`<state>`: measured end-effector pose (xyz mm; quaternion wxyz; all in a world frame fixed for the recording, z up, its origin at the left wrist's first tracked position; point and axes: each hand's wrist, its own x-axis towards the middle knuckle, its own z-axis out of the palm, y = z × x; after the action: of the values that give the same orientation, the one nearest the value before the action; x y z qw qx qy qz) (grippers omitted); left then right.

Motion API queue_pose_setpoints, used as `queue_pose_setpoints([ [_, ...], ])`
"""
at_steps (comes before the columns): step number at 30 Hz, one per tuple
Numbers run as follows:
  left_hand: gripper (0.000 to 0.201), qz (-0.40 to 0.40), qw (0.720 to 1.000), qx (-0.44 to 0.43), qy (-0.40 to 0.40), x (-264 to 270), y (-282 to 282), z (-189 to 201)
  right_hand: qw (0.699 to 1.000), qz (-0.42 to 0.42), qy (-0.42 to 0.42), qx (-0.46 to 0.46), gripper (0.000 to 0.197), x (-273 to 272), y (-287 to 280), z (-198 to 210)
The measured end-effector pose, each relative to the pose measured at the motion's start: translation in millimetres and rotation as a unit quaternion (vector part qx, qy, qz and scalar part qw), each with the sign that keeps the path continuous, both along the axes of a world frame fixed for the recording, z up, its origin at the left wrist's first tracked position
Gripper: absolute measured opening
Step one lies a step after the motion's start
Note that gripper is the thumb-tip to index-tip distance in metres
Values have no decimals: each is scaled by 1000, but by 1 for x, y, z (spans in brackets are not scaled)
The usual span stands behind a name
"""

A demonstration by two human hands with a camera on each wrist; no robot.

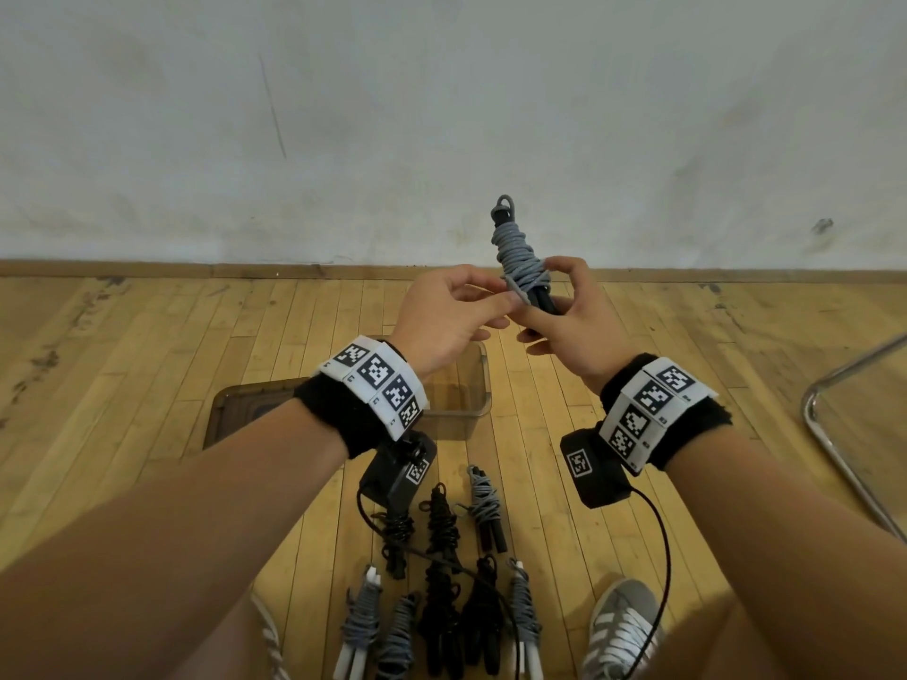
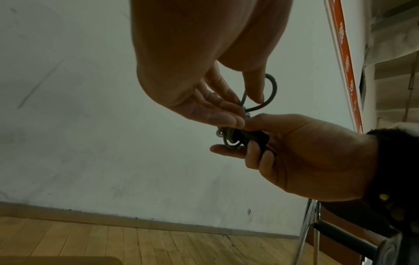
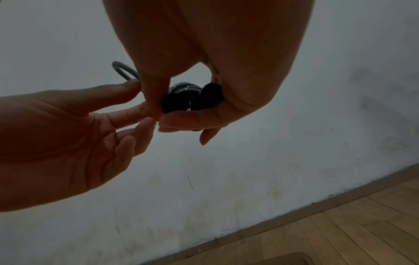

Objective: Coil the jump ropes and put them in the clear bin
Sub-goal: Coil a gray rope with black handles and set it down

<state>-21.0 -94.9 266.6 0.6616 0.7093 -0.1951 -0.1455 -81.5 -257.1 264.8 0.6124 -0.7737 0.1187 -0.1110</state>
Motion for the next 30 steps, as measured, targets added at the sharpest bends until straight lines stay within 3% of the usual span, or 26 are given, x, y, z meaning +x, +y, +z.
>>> queue_pose_setpoints([
  [6, 11, 26, 999, -5, -40, 3, -3, 0, 1000, 20, 4, -1, 59, -1, 1, 3],
  [10, 13, 55, 997, -31, -48, 9, -4, 0, 998, 0, -20, 52, 63, 2, -2, 0],
  [16, 16, 37, 998, -35, -32, 8, -3, -3, 995, 10, 0, 103, 69, 2, 5, 0],
  [19, 8, 35, 999, -25, -33, 8, -5, -5, 998, 10, -4, 58, 77, 3, 6, 1],
  [30, 18, 27, 998, -32, -55, 0, -11, -4, 985, 2, -8, -173, 65, 5, 5, -7],
])
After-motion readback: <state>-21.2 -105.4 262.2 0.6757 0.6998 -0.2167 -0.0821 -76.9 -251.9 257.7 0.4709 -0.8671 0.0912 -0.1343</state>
